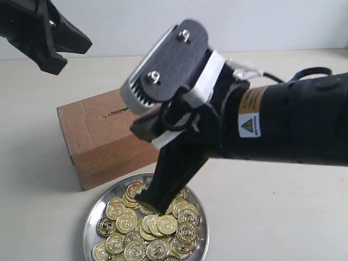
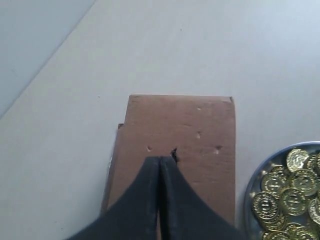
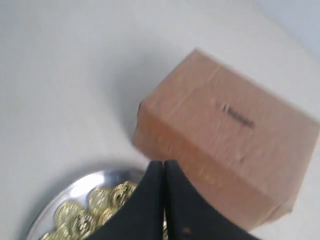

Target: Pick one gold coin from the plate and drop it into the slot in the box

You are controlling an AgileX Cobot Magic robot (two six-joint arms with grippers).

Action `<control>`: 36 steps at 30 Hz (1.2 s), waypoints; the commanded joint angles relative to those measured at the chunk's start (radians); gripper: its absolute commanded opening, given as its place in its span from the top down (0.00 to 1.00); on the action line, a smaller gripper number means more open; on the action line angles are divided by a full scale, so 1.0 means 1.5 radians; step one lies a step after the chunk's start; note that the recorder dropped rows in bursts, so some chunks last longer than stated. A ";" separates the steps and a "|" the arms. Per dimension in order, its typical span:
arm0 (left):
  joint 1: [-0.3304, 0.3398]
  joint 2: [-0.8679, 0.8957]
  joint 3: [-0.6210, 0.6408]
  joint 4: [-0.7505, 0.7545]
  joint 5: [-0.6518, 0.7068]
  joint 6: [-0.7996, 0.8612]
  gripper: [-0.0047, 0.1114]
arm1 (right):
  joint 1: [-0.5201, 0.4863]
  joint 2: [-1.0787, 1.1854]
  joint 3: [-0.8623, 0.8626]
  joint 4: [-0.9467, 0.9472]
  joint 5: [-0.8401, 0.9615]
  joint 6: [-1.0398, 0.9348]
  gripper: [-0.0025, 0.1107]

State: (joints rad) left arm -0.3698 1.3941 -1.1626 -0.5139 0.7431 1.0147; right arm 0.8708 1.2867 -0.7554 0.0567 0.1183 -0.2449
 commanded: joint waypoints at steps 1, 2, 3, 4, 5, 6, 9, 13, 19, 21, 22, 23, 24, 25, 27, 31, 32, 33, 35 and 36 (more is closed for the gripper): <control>-0.001 -0.080 0.024 -0.017 0.023 -0.026 0.96 | -0.009 -0.059 0.004 -0.055 -0.164 -0.065 0.98; -0.001 -0.093 0.033 -0.021 0.022 -0.026 0.96 | -0.017 -0.065 0.004 -0.055 -0.177 -0.087 0.98; -0.001 -0.113 0.047 -0.027 0.022 -0.026 0.96 | -0.029 -0.072 0.004 -0.055 -0.187 -0.107 0.98; -0.001 -0.138 0.068 -0.034 0.022 -0.026 0.96 | -0.050 -0.081 0.004 -0.055 -0.191 -0.121 0.98; -0.001 -0.164 0.091 -0.040 0.016 -0.026 0.96 | -0.077 -0.087 0.004 -0.055 -0.191 -0.121 0.98; -0.001 -0.196 0.120 -0.050 0.008 -0.023 0.96 | -0.097 -0.098 0.004 -0.030 -0.174 -0.115 0.98; -0.001 -0.264 0.155 -0.043 0.052 -0.040 0.96 | -0.101 -0.109 0.004 0.010 -0.164 -0.115 0.98; -0.001 -0.318 0.160 -0.045 0.143 -0.037 0.96 | -0.100 -0.109 0.004 0.016 -0.164 -0.115 0.98; 0.005 -0.355 0.162 -0.032 0.143 -0.035 0.96 | -0.100 -0.125 0.004 0.016 -0.161 -0.114 0.98; 0.020 -0.387 0.162 -0.027 0.143 -0.035 0.96 | -0.100 -0.149 0.004 0.016 -0.154 -0.114 0.98; 0.030 -0.404 0.162 -0.027 0.143 -0.035 0.96 | -0.100 -0.165 0.004 0.016 -0.152 -0.114 0.98; 0.045 -0.427 0.162 -0.027 0.143 -0.035 0.96 | -0.100 -0.180 0.004 0.016 -0.150 -0.114 0.98; 0.061 -0.451 0.162 -0.027 0.143 -0.035 0.96 | -0.101 -0.202 0.004 0.016 -0.150 -0.114 0.98; 0.075 -0.470 0.162 -0.027 0.143 -0.035 0.96 | -0.105 -0.219 0.004 0.016 -0.150 -0.114 0.98; 0.110 -0.520 0.162 -0.027 0.143 -0.035 0.96 | -0.124 -0.264 0.004 0.016 -0.150 -0.114 0.98; 0.187 -0.615 0.162 -0.027 0.143 -0.035 0.96 | -0.198 -0.352 0.004 0.016 -0.150 -0.114 0.98; 0.208 -0.639 0.162 -0.027 0.143 -0.035 0.96 | -0.218 -0.370 0.004 0.016 -0.150 -0.114 0.98; 0.227 -0.662 0.162 -0.027 0.143 -0.035 0.96 | -0.250 -0.399 0.004 0.016 -0.150 -0.114 0.98; 0.258 -0.704 0.162 -0.027 0.143 -0.035 0.96 | -0.301 -0.442 0.004 0.016 -0.150 -0.114 0.98; 0.266 -0.719 0.162 -0.027 0.143 -0.035 0.96 | -0.328 -0.466 0.004 0.016 -0.150 -0.114 0.98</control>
State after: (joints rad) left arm -0.0172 0.3824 -0.9220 -0.5537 0.9589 0.9690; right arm 0.4736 0.6771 -0.7529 0.0793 -0.1067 -0.4121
